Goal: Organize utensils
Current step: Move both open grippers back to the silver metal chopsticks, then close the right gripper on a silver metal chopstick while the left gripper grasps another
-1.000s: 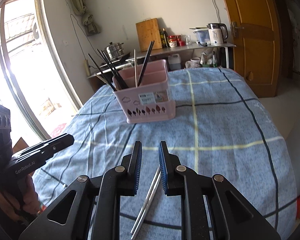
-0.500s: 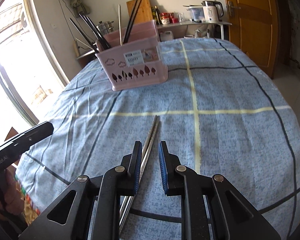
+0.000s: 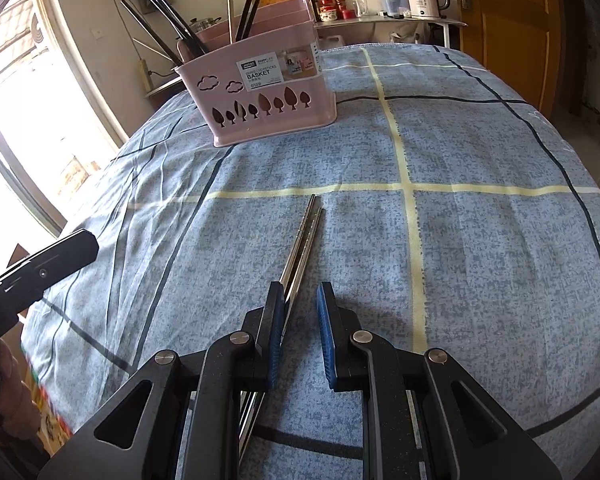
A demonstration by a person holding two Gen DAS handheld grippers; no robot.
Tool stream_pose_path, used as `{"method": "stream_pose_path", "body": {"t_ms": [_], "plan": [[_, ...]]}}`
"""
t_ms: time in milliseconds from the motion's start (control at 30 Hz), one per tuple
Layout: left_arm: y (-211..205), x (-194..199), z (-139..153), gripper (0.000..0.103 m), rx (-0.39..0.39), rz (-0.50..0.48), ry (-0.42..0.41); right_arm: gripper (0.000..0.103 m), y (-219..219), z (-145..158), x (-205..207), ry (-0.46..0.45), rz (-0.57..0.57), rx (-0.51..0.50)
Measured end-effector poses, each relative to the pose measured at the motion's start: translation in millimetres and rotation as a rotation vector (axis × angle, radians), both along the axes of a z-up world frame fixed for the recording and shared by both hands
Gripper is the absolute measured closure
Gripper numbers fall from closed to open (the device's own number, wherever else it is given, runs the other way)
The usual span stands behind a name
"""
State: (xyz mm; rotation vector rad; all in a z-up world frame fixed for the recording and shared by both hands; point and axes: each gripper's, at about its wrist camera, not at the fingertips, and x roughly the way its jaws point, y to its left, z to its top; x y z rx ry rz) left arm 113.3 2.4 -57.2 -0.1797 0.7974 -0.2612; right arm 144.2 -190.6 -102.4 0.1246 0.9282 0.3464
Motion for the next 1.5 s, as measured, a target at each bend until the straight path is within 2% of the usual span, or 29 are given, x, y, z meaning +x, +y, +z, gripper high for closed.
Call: {"method": "stream_pose_path", "body": {"t_ms": [167, 267, 533, 733, 800, 833, 933, 1033, 1233, 1500], "plan": [[-7, 5, -6, 0.079, -0.003, -0.013, 0.026, 0.086, 1, 0, -1, 0.013, -0.001, -0.012], [-16, 13, -10, 0.079, -0.006, -0.037, 0.044, 0.095, 0, -1, -2, 0.016, -0.003, -0.035], [-61, 48, -22, 0.079, -0.013, -0.141, 0.091, 0.097, -19, 0, -4, 0.027, -0.037, -0.026], [-91, 68, -39, 0.079, 0.005, -0.177, 0.129, 0.097, -43, 0, -5, 0.036, -0.095, -0.006], [-98, 72, -47, 0.079, 0.026, -0.181, 0.154, 0.097, -47, 0, -6, 0.036, -0.106, 0.0], [-102, 72, -47, 0.08, 0.051, -0.176, 0.132, 0.097, -49, 0, -6, 0.038, -0.11, 0.005], [-111, 70, -48, 0.095, 0.144, -0.182, 0.119, 0.097, -50, 0, -5, 0.044, -0.118, 0.016], [-102, 66, -47, 0.097, 0.146, -0.175, 0.124, 0.097, -49, 0, -4, 0.05, -0.123, 0.025], [-58, 49, -48, 0.098, 0.134, -0.079, 0.14, 0.097, -49, 0, -1, 0.062, -0.118, 0.048], [-25, 54, -47, 0.098, 0.094, -0.017, 0.186, 0.094, -39, 4, 16, 0.058, -0.066, 0.003]]}}
